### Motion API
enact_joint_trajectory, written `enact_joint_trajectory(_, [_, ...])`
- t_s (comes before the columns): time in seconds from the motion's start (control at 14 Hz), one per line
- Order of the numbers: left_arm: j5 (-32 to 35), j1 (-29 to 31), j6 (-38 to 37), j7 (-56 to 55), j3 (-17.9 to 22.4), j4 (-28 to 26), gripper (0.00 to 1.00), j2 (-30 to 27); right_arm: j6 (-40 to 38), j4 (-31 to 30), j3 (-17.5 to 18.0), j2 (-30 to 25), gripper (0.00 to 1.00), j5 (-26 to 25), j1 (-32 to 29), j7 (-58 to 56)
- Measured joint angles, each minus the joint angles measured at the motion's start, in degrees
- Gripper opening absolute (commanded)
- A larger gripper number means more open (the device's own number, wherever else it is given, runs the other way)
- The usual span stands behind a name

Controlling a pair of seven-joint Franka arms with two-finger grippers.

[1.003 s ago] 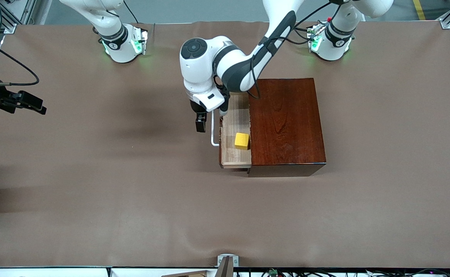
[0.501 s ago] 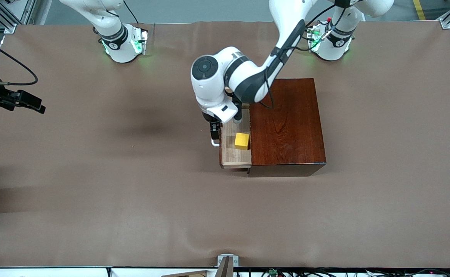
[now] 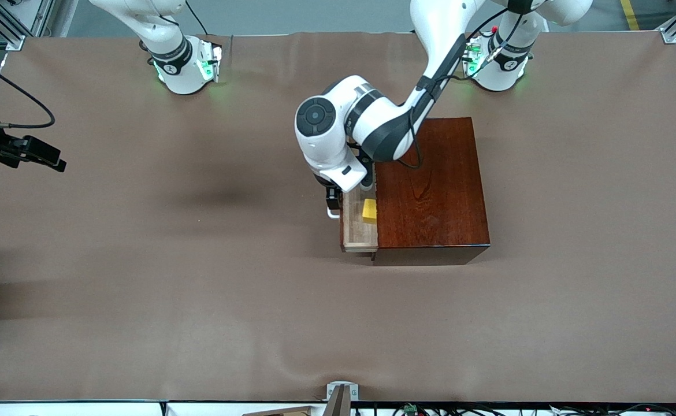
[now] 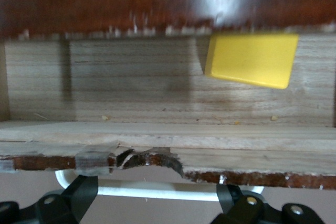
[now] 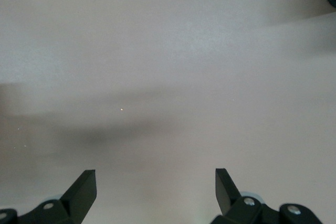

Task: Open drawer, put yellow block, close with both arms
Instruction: 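Push the drawer shut into the box with the left gripper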

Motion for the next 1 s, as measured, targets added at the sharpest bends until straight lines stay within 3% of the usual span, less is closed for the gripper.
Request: enact_joint_trajectory(1.0, [0.14,4.21,-11.95,2.34,0.31,1.14,1.0,-0.02,0.18,0.78,0.0,0.0,1.0,0.0,0.0,-0.04])
